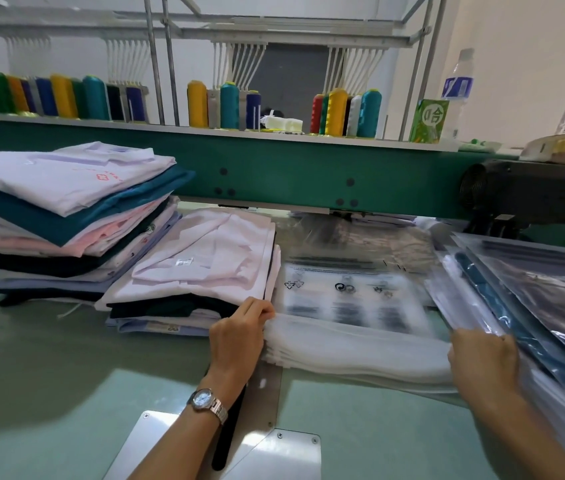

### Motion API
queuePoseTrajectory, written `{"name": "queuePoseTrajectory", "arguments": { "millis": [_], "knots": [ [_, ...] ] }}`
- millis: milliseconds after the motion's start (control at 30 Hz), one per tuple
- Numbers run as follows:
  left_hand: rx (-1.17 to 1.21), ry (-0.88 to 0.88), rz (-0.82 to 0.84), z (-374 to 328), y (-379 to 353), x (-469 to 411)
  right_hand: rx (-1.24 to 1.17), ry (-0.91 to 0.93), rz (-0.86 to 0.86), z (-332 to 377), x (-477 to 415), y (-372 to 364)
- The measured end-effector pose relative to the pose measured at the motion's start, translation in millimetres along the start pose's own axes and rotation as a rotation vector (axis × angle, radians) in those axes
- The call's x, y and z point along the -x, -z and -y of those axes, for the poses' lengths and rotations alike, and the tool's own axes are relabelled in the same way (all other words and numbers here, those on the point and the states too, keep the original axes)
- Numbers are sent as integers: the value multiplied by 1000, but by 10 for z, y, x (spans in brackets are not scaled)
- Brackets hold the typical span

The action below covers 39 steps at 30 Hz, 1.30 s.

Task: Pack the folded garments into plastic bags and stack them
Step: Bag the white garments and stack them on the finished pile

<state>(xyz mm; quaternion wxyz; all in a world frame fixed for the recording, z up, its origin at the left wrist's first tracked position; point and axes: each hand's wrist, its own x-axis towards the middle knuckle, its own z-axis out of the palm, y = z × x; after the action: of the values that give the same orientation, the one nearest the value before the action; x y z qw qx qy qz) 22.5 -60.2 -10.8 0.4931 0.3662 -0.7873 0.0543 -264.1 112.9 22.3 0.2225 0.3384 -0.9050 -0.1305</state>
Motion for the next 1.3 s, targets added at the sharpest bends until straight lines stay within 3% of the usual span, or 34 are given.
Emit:
{"name": "queuePoseTrajectory", "arguments": {
  "millis": [200, 333, 467, 667, 833, 933, 1000, 1067, 1200, 1300],
  "knots": [
    [74, 11, 17, 25, 3, 33, -144, 53, -101, 79, 9, 203],
    [79, 17, 10, 32, 4, 49, -759, 398, -57, 373, -52, 272],
    [81, 20, 12, 73, -25, 69, -775, 663, -21, 613, -119, 247],
    [82, 19, 23, 120, -68, 81, -979, 716, -41, 693, -130, 116],
    [85, 34, 47, 141, -77, 83, -998, 716, -345, 687, -154, -16],
    [57, 6, -22, 98, -65, 77, -1036, 662, -203, 684, -168, -102],
    [-8, -73, -88, 29, -56, 57, -993, 642, -81, 708, -147, -154],
    [21, -260, -78, -91, -67, 69, -902, 600, -87, 744, -115, -186],
    [69, -707, 212, -433, -183, 185, -860, 551, -196, 795, -98, -168],
    [-121, -691, 282, -538, -318, 227, -890, 546, -263, 827, -75, -154]
  ]
}}
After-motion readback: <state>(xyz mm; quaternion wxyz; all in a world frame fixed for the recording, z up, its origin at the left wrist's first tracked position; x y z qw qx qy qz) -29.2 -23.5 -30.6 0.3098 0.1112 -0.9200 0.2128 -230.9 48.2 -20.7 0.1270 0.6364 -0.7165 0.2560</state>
